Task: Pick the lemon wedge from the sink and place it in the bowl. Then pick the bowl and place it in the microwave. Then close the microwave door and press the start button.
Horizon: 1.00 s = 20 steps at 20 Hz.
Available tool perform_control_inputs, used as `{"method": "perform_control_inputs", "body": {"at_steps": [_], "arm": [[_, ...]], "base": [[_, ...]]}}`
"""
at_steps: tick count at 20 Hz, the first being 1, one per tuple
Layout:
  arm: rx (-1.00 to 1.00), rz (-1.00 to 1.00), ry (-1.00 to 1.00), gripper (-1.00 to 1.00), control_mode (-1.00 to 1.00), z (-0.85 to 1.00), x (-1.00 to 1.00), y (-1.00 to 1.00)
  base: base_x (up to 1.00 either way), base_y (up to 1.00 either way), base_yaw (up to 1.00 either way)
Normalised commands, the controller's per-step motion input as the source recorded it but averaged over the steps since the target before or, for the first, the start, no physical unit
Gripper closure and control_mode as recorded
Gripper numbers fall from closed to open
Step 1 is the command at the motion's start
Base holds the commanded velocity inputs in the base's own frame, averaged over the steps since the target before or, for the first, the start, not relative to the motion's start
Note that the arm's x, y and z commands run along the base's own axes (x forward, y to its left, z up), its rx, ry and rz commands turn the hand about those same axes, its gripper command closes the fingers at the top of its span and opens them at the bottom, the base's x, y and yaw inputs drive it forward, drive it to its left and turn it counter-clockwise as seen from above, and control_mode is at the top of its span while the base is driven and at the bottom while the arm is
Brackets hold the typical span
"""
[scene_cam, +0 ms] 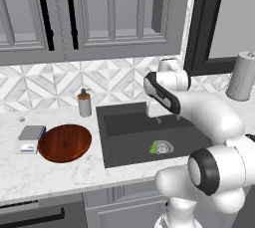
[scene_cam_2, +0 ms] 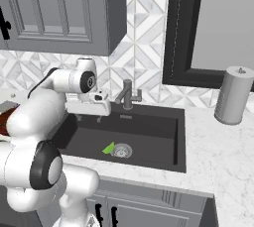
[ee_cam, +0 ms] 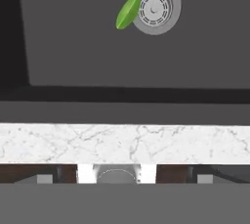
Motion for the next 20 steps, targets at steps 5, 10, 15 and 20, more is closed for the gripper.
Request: {"method": "perform_control_inputs", "body": {"at_steps": [5, 10, 15, 20], "arm": [[0.00, -0.03, -0.01, -1.00, -1.00, -0.65, 0.03, 0.00], [0.00, -0.13, -0.06, -1.00, -1.00, -0.44, 0.01, 0.00], [0.00, -0.13, -0.06, -1.00, -1.00, -0.45, 0.01, 0.00], [-0.01, -0.16, -0.03, -1.00, -1.00, -0.40, 0.00, 0.00]], "base": [[0.00, 0.00, 0.00], [0.00, 0.00, 0.00], [0.00, 0.00, 0.00], [0.00, 0.00, 0.00]]}}
